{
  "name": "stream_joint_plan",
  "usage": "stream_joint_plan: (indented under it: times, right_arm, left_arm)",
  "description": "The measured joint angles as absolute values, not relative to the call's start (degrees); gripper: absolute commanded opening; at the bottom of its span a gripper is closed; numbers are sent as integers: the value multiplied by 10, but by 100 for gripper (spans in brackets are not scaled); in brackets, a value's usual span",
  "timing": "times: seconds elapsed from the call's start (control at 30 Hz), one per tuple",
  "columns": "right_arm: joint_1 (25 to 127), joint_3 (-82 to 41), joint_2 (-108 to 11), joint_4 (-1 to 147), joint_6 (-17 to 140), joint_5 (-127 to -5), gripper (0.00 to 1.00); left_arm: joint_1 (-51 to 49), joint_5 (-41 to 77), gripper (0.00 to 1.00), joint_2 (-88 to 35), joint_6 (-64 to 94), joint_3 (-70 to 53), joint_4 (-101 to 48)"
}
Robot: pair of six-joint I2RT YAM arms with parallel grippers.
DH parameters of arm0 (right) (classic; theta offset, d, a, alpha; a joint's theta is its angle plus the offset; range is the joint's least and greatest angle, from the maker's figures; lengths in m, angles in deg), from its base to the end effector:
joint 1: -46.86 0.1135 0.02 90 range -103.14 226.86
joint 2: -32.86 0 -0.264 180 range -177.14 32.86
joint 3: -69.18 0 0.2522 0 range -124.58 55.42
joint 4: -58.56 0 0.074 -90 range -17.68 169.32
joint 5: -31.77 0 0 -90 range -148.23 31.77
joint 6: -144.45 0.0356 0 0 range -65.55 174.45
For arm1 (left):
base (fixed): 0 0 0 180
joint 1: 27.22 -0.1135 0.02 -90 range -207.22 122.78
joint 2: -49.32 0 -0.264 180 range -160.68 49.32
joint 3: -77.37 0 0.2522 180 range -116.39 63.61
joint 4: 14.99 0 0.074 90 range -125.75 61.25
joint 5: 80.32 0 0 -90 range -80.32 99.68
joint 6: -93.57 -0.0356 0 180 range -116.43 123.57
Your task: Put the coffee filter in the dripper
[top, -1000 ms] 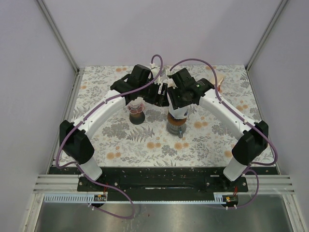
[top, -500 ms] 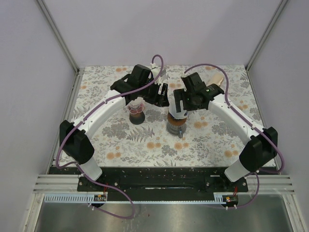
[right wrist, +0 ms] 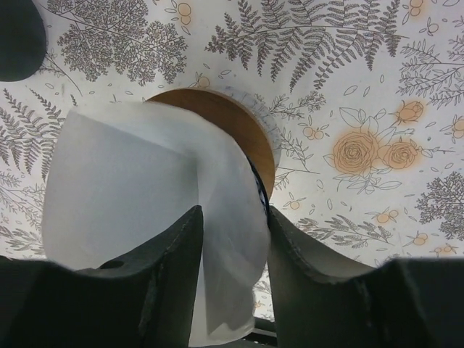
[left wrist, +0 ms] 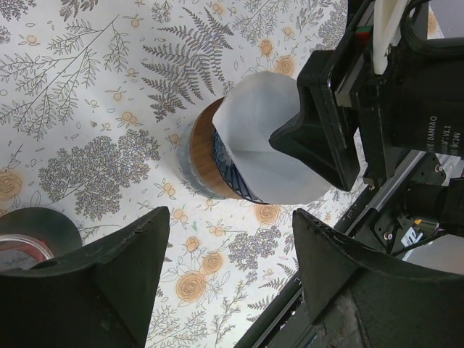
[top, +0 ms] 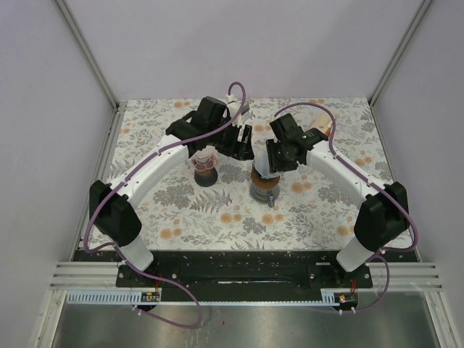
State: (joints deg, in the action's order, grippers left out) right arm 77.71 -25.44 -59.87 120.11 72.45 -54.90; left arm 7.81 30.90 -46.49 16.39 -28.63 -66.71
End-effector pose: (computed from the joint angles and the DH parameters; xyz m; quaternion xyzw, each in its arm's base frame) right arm 0.2929 0.1726 0.2910 -0.1004 0.9595 0.0826 0.2498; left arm 0.2998 -0.2259 0.3497 0.2468 0.8649 -0.3171 0.3007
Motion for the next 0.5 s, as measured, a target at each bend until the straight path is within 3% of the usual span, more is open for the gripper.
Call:
stream_joint_plan:
  times: [0.27,0.43,0.5]
  right_arm:
    - [776,-254,-600,1201,725,-549,36]
    - [775,-254,-600,1201,724,-549,16]
    - [775,-254,-600,1193,729,-558,15]
  left_arm:
    - [78,309,72,-465,160,-286,-667]
    - [78,309,72,-465,159,-286,-667]
    - [78,309,72,-465,159,-286,-667]
